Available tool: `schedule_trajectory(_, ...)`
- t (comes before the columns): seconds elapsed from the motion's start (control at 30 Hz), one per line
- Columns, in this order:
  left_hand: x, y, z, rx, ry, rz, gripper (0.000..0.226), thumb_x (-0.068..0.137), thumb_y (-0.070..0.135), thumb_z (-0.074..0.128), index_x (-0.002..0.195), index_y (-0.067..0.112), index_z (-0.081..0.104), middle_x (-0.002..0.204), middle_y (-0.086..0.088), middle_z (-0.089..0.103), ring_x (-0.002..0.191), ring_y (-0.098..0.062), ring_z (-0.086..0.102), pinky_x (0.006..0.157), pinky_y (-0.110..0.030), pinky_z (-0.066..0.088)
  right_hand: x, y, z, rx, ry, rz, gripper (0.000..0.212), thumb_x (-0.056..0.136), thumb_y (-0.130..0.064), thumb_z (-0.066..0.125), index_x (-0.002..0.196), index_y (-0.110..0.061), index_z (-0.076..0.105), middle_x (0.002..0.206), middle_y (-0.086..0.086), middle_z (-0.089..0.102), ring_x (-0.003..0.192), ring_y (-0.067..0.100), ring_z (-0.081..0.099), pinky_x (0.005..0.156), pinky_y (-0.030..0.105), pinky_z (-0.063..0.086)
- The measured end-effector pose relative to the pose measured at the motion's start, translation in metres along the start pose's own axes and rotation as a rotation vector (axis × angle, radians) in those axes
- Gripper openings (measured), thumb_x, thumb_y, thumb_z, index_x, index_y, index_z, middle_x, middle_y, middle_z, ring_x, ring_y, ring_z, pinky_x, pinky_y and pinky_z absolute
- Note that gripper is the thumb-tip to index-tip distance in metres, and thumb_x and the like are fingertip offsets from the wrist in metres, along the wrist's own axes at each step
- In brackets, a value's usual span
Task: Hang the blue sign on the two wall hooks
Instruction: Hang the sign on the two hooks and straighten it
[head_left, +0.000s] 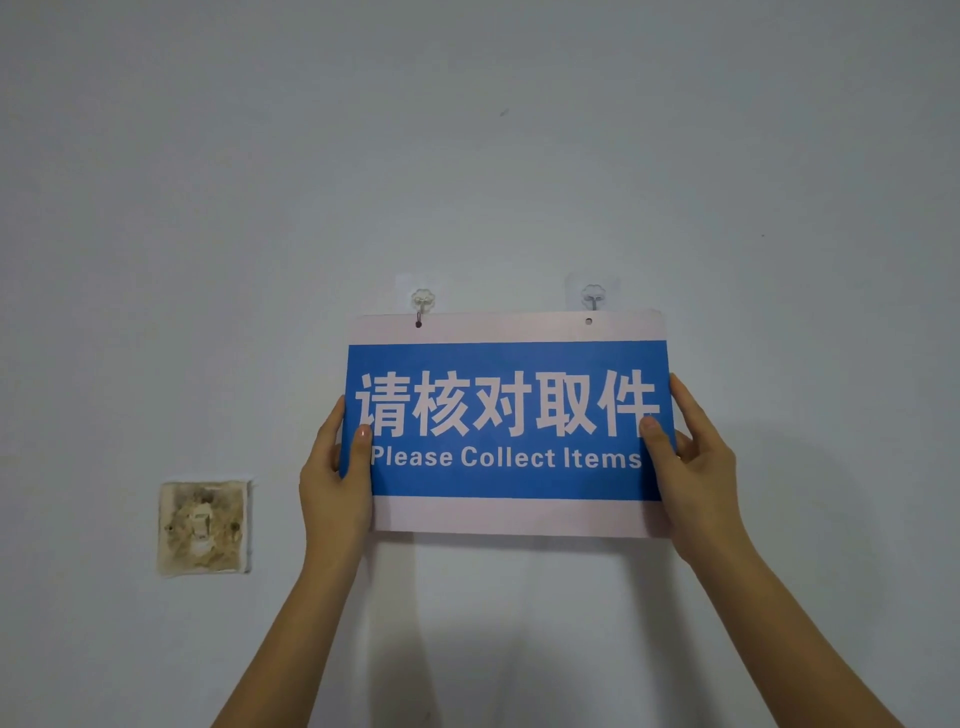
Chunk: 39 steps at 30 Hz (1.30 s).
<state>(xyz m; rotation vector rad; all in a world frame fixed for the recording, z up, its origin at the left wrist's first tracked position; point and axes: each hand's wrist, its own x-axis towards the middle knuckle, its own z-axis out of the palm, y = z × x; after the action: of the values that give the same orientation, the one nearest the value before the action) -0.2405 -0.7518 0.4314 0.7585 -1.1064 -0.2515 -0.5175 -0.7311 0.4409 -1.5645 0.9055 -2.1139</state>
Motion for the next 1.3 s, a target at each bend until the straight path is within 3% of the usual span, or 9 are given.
schedule_trajectory(0.13, -0.002, -0.004, 0.002, 0.041, 0.005, 0.025, 0.045, 0.095, 0.036, 0.044, 0.14, 0.033, 0.04, 0.127, 0.002, 0.059, 0.109, -0.015, 0.059, 0.086, -0.035, 0.052, 0.0, 0.0, -0.001, 0.003, 0.001, 0.003, 0.051, 0.094, -0.02, 0.052, 0.141, -0.035, 0.037, 0.109, 0.01, 0.069, 0.07, -0.007, 0.069, 0.054, 0.012, 0.056)
schedule_trajectory(0.3, -0.003, -0.007, 0.005, 0.082, 0.018, 0.038, 0.045, 0.094, 0.041, 0.043, 0.139, 0.036, 0.039, 0.127, 0.002, 0.06, 0.108, -0.018, 0.061, 0.086, -0.039, 0.053, 0.002, -0.003, -0.002, 0.003, 0.005, 0.003, 0.05, 0.094, -0.019, 0.052, 0.139, -0.036, 0.038, 0.099, 0.002, 0.07, 0.067, -0.007, 0.069, 0.052, 0.012, 0.055)
schedule_trajectory(0.4, -0.006, -0.007, 0.006, 0.105, 0.026, 0.054, 0.047, 0.094, 0.042, 0.041, 0.141, 0.035, 0.037, 0.127, 0.005, 0.058, 0.107, -0.016, 0.059, 0.086, -0.037, 0.051, 0.002, -0.005, -0.002, 0.008, 0.012, 0.004, 0.049, 0.094, -0.019, 0.052, 0.139, -0.036, 0.039, 0.091, -0.007, 0.069, 0.065, -0.008, 0.068, 0.049, 0.011, 0.054)
schedule_trajectory(0.53, -0.008, -0.005, 0.007, 0.123, 0.025, 0.068, 0.048, 0.095, 0.04, 0.039, 0.143, 0.032, 0.035, 0.121, 0.01, 0.054, 0.102, -0.013, 0.056, 0.081, -0.032, 0.048, 0.003, -0.009, -0.003, 0.005, 0.014, 0.009, 0.049, 0.094, -0.019, 0.052, 0.139, -0.035, 0.04, 0.094, -0.001, 0.069, 0.064, -0.009, 0.068, 0.048, 0.011, 0.053)
schedule_trajectory(0.67, -0.012, -0.003, 0.011, 0.112, 0.023, 0.064, 0.048, 0.096, 0.039, 0.04, 0.143, 0.031, 0.035, 0.123, 0.01, 0.055, 0.103, -0.014, 0.057, 0.082, -0.032, 0.05, 0.008, -0.013, -0.008, -0.022, 0.019, -0.019, 0.048, 0.094, -0.019, 0.053, 0.138, -0.035, 0.041, 0.087, -0.009, 0.069, 0.065, -0.009, 0.068, 0.05, 0.01, 0.053)
schedule_trajectory(0.83, -0.014, -0.002, 0.016, 0.082, 0.029, 0.035, 0.049, 0.094, 0.043, 0.042, 0.141, 0.034, 0.036, 0.129, 0.003, 0.058, 0.106, -0.016, 0.06, 0.086, -0.041, 0.053, 0.012, -0.014, -0.013, -0.018, 0.013, -0.017, 0.047, 0.094, -0.02, 0.053, 0.137, -0.036, 0.042, 0.086, -0.006, 0.07, 0.064, -0.008, 0.068, 0.048, 0.009, 0.051)
schedule_trajectory(1.03, -0.013, 0.002, 0.014, 0.098, 0.028, 0.042, 0.047, 0.095, 0.041, 0.043, 0.141, 0.034, 0.037, 0.127, 0.006, 0.057, 0.105, -0.015, 0.059, 0.086, -0.036, 0.051, 0.009, -0.009, -0.011, 0.017, 0.004, 0.028, 0.048, 0.094, -0.021, 0.053, 0.138, -0.037, 0.041, 0.101, 0.006, 0.071, 0.067, -0.007, 0.069, 0.05, 0.011, 0.053)
schedule_trajectory(1.3, -0.009, 0.002, 0.01, 0.114, 0.016, 0.035, 0.048, 0.094, 0.041, 0.044, 0.141, 0.034, 0.037, 0.131, 0.003, 0.057, 0.109, -0.017, 0.059, 0.088, -0.039, 0.052, 0.005, -0.002, -0.009, 0.047, 0.012, 0.021, 0.049, 0.094, -0.019, 0.053, 0.138, -0.037, 0.04, 0.093, -0.011, 0.068, 0.069, -0.007, 0.069, 0.054, 0.013, 0.056)
